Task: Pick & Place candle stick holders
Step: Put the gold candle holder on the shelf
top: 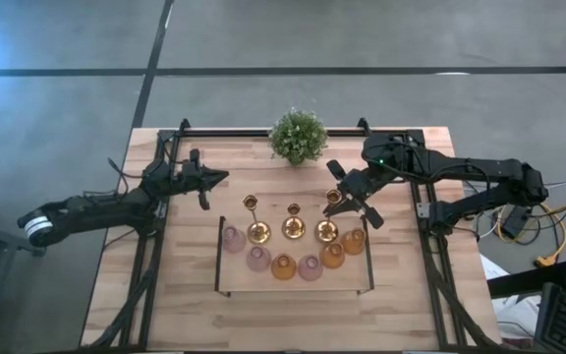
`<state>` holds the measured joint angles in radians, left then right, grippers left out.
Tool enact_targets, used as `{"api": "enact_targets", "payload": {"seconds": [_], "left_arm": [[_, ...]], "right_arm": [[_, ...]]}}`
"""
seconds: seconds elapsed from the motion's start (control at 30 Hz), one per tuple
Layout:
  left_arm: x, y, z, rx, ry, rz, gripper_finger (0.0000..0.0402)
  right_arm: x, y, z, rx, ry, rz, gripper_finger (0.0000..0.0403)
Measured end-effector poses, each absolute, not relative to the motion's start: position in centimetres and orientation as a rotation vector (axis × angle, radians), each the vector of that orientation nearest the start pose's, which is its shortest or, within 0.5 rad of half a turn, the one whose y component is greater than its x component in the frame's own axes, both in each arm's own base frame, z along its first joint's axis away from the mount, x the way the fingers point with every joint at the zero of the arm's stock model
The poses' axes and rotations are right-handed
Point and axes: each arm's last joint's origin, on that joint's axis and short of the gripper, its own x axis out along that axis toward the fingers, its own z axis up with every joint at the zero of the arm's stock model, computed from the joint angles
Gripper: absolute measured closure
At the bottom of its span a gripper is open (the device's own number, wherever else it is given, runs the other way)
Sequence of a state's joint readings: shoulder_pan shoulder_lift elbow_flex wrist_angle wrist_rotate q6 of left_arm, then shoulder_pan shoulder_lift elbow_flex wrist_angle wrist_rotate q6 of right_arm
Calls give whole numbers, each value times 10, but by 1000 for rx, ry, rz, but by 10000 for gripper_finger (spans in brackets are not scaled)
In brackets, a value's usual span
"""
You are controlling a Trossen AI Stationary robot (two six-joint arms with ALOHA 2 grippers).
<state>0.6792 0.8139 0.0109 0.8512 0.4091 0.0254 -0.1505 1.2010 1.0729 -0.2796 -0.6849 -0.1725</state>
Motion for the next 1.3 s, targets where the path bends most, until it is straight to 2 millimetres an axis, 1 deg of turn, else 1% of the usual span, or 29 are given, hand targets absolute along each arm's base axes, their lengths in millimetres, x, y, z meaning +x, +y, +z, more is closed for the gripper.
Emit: {"api": "enact_targets", "payload": {"seconds": [0.87, 1.13, 1.2, 1.3], "left_arm": [[121, 83, 165, 50, -38, 271, 389], [121, 83, 165, 51, -38, 271, 389], [121, 83, 165, 50, -38, 270, 389], [121, 83, 165, 51, -38, 270, 389]], "right_arm": [[257, -21, 339, -15, 354, 552, 390], [257, -21, 339, 5, 360, 547, 390], [257, -21, 339, 6, 360, 547, 387], [257, -21, 339, 12, 363, 546, 371]]}}
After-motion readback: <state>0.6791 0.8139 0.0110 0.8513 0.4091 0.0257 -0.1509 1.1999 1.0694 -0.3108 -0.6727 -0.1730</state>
